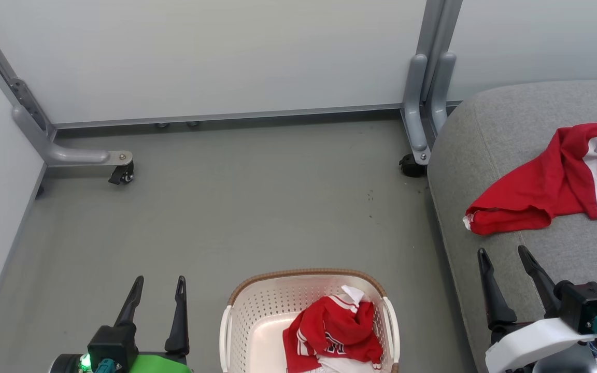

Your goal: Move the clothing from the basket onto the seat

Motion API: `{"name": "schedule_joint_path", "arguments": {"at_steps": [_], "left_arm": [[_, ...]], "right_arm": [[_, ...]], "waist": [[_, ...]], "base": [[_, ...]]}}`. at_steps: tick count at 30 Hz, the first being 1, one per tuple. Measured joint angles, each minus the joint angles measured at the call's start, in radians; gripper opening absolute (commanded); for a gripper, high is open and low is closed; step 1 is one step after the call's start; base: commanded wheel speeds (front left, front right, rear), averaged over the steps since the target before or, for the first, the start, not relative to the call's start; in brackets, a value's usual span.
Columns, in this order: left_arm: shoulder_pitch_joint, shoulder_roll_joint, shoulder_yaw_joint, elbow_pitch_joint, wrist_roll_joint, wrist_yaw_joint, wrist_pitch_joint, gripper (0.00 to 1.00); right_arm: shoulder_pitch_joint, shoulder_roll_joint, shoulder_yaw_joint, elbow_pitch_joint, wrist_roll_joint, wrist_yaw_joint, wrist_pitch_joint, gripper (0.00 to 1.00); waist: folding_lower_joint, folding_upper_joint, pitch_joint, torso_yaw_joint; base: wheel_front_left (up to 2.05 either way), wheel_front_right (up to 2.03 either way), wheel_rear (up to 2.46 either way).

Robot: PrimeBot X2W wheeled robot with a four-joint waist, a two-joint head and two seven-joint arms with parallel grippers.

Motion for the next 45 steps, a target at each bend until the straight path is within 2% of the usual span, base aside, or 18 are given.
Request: {"name": "schedule_joint_path", "arguments": {"at_steps": [13, 21, 32, 45], "left_arm": [[-0.002, -0.007, 0.007, 0.003, 0.014, -0.009, 0.000, 1.00], [-0.058, -0.029, -0.012, -0.026, 0.037, -0.047, 0.000, 1.00], [-0.285, -0.071, -0.178, 0.110, 0.098, -0.122, 0.000, 1.00], [-0.549, -0.091, -0.407, 0.345, 0.107, -0.149, 0.000, 1.00]], "right_arm": [[0.000, 0.000, -0.010, -0.010, 0.000, 0.000, 0.003, 1.00], [-0.040, 0.000, -0.022, -0.037, -0.004, 0.000, -0.003, 1.00], [-0.187, 0.000, -0.011, -0.098, -0.026, 0.000, -0.019, 1.00], [-0.327, -0.001, -0.005, -0.151, -0.032, 0.000, -0.064, 1.00]], "waist": [[0.0000, 0.0000, 0.007, 0.003], [0.0000, 0.0000, 0.063, 0.002], [0.0001, 0.0000, 0.243, -0.011], [0.0002, 0.0000, 0.517, -0.054]], "base": [[0.00, 0.00, 0.00], [0.00, 0.00, 0.00], [0.00, 0.00, 0.00], [0.00, 0.00, 0.00]]}}
